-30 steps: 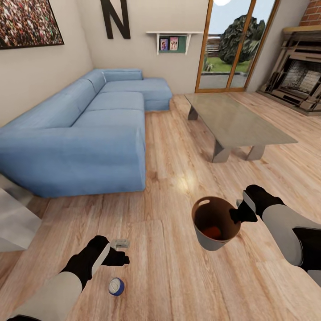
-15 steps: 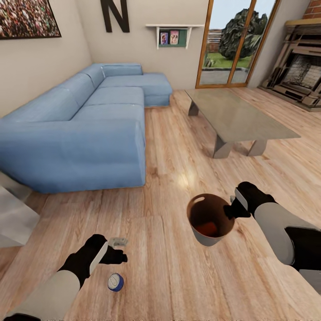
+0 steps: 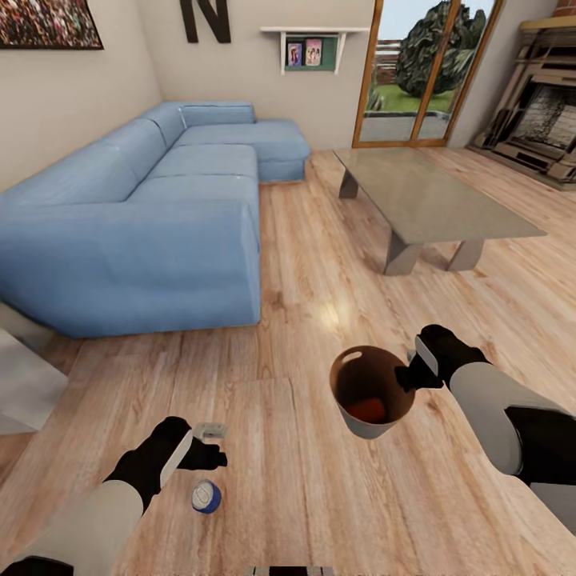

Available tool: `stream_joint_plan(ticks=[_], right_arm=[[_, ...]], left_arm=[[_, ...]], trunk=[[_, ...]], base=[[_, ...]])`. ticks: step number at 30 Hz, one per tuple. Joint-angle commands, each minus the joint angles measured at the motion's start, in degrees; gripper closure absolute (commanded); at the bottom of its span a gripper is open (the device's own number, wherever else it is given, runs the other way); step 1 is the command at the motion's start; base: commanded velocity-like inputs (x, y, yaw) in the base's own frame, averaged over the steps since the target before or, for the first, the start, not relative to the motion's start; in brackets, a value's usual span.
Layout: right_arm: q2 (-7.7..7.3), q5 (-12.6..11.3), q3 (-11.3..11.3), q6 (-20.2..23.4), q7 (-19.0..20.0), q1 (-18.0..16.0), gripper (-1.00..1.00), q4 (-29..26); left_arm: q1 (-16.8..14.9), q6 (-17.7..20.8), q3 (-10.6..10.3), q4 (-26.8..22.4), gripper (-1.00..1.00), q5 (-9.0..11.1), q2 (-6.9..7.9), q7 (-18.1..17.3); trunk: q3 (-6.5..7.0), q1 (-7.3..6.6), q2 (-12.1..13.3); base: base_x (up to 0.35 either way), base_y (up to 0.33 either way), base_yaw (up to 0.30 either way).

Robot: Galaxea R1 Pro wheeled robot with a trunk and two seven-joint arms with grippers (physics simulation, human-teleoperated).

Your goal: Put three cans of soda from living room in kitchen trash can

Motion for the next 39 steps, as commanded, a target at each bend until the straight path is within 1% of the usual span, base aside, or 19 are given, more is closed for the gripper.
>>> stream_joint_plan(ticks=[1,3,4,5,6,10,14,19,22,31,39], right_arm=[[0.01,-0.9,-0.2,0.0,0.2,-0.1,1.00,0.0],[-0.04,-0.9,-0.3,0.0,0.1,-0.7,1.00,0.0],[-0.06,-0.8,-0.3,0.0,-0.3,-2.0,1.00,0.4],[-0.06,-0.8,-0.3,0.0,-0.5,-2.5,1.00,0.6],[-0.03,-0.8,-0.4,0.0,-1.7,-4.1,1.00,1.5],[0.09,-0.9,-0.5,0.0,-3.2,-6.7,1.00,3.1],[0.60,-0.9,-0.6,0.0,-3.7,-8.6,1.00,3.7],[1.49,-0.9,-0.6,0.0,-4.1,-9.5,1.00,3.8],[2.33,-1.0,-0.7,0.0,-5.4,-9.8,1.00,3.8],[3.73,-1.1,-0.8,0.0,-6.0,-9.9,1.00,3.8],[3.94,-1.2,-0.8,0.0,-6.0,-9.9,1.00,3.8]], left_arm=[[0.0,0.0,0.0,0.0,-1.00,0.0,0.00,0.0],[0.0,0.0,0.0,0.1,-1.00,0.0,0.00,0.0],[0.0,0.0,0.0,0.1,-1.00,0.0,0.00,0.0],[0.0,0.0,0.0,0.1,-1.00,0.0,0.00,0.0],[0.0,0.0,0.0,0.1,-1.00,0.0,0.00,0.0],[0.0,0.0,0.0,0.0,-1.00,0.0,0.00,0.0],[-0.1,0.0,0.1,-0.2,-1.00,0.0,0.05,0.0],[-0.1,0.0,0.1,-0.3,-1.00,0.0,0.29,0.0],[-0.1,0.0,0.1,-0.4,-1.00,0.1,0.81,-0.1],[-0.1,-0.1,0.1,-0.5,-1.00,0.1,1.09,-0.1],[-0.1,-0.1,0.1,-1.3,-1.00,0.2,1.07,-0.1]], trunk=[[-0.27,0.22,-0.4],[-0.81,0.66,-1.2],[-1.08,0.87,-1.6],[-1.34,1.09,-2.0],[-1.61,1.31,-2.4],[-2.69,2.19,-4.0],[-3.77,3.07,-5.6],[-5.11,4.17,-7.6],[-5.92,4.83,-8.8],[-8.34,6.81,-12.5],[-9.05,6.81,-12.5]], base=[[0.000,0.000,0.000],[0.000,0.000,0.000],[0.000,0.000,0.000],[0.000,0.000,0.000],[0.000,0.000,0.000],[0.000,0.000,0.000],[0.000,0.000,0.000],[0.000,0.000,0.000],[0.000,0.000,0.000],[0.000,0.000,0.000],[0.004,0.001,0.000]])
